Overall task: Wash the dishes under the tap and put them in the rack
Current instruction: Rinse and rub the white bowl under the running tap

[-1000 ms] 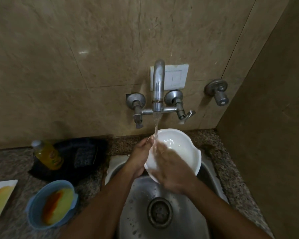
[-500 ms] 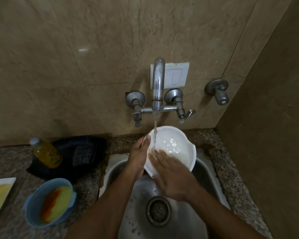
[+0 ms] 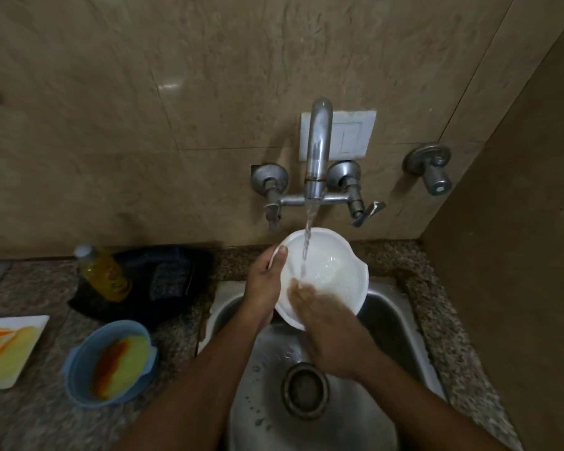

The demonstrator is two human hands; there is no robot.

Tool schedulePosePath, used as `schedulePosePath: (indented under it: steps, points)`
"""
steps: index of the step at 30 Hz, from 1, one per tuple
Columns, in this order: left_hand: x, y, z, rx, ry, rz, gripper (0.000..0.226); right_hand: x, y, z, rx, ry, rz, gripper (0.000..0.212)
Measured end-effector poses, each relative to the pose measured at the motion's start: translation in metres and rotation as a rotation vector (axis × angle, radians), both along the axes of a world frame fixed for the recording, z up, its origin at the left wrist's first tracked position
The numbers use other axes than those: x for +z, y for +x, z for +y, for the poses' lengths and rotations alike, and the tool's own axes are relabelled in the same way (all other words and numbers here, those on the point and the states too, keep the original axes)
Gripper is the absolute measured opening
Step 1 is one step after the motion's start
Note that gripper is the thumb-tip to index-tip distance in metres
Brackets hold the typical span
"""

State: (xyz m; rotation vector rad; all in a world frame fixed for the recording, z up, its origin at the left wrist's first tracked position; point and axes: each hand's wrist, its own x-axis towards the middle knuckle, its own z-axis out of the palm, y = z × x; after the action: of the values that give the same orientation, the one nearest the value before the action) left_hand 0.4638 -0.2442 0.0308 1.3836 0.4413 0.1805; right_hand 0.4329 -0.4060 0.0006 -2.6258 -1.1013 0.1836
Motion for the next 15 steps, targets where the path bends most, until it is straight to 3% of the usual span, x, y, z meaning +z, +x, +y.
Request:
schedulePosePath:
  steps: [4,8,12,15]
  points:
    - [0.009,0.004,0.004,0.037,0.062,0.001,0.022,-0.006,-0.013,0.027,-0.02,0.153,0.123,0.105]
    - [0.007,-0.001,0.01,0.045,0.121,-0.019,0.023,-0.003,0.007,0.004,0.002,-0.035,-0.06,0.099]
    - [0.016,0.004,0.012,0.025,0.205,-0.01,0.018,-0.006,-0.014,0.022,0.062,0.074,0.069,0.104]
    - [0.01,-0.005,0.016,0.007,0.278,-0.023,0.022,-0.017,-0.003,-0.005,-0.005,-0.021,-0.05,0.096]
